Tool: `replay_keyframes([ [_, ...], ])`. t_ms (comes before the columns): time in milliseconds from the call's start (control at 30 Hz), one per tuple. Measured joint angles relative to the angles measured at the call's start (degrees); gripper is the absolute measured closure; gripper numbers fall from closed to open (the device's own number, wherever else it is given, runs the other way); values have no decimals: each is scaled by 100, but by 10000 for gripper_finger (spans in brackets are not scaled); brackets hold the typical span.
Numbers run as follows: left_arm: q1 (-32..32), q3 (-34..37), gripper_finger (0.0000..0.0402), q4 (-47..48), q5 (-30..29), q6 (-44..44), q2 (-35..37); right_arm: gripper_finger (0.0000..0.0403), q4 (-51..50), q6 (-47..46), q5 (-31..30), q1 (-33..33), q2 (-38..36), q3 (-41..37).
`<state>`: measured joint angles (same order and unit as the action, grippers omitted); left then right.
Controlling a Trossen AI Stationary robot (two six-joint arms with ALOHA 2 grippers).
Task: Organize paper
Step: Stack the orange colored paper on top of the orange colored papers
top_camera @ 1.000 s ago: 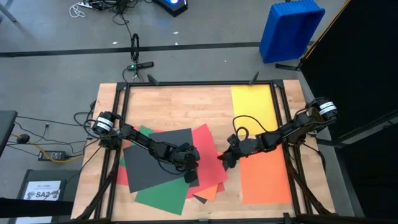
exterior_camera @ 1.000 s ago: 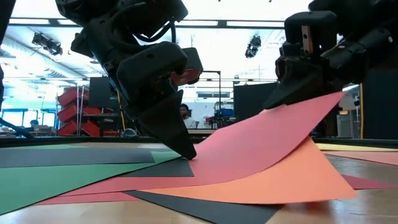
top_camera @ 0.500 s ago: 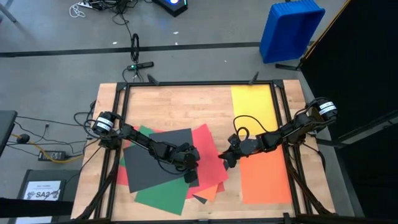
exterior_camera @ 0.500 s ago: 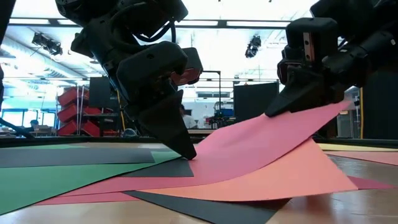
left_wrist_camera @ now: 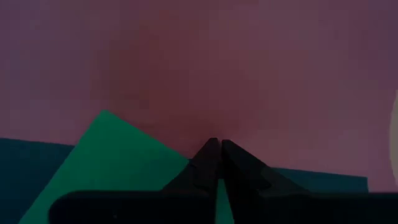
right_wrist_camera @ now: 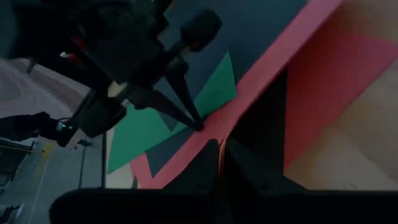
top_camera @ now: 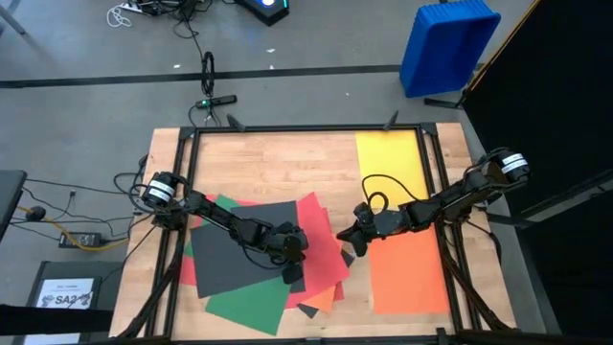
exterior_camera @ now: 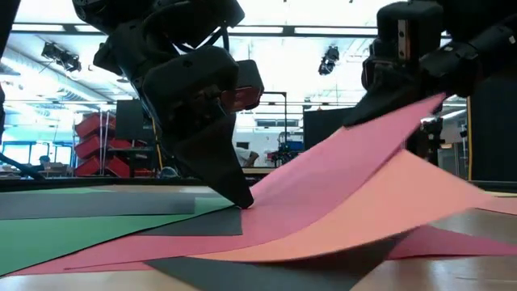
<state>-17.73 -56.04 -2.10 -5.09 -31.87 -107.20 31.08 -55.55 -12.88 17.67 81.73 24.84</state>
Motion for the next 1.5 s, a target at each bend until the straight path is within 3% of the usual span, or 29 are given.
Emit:
replay_keyframes([
  [167, -1, -3, 382, 17, 156, 8, 33, 403, -433, 72, 21, 0, -454, 3],
  [367, 1, -3, 377, 50, 154, 24, 39, 403, -909, 11, 230, 36, -507, 4],
  [567, 1, -3, 378, 62, 150, 19, 39, 403, -987, 702, -97, 670, -500, 288],
  [767, 72, -3, 378, 69, 148, 63, 56, 403, -2784, 583, -497, 1268, -432, 1104],
  [1067, 375, -17, 378, 355, 135, 190, 79, 403, -3179, 1032, -312, 1905, 1120, 2133],
  [1267, 642, -19, 378, 445, 168, 410, 87, 403, -3193, 1225, -126, 1879, 2112, 2838],
  [1500, 809, -155, 378, 549, 223, 695, 71, 403, -3183, 1247, -382, 1659, 2603, 3345],
])
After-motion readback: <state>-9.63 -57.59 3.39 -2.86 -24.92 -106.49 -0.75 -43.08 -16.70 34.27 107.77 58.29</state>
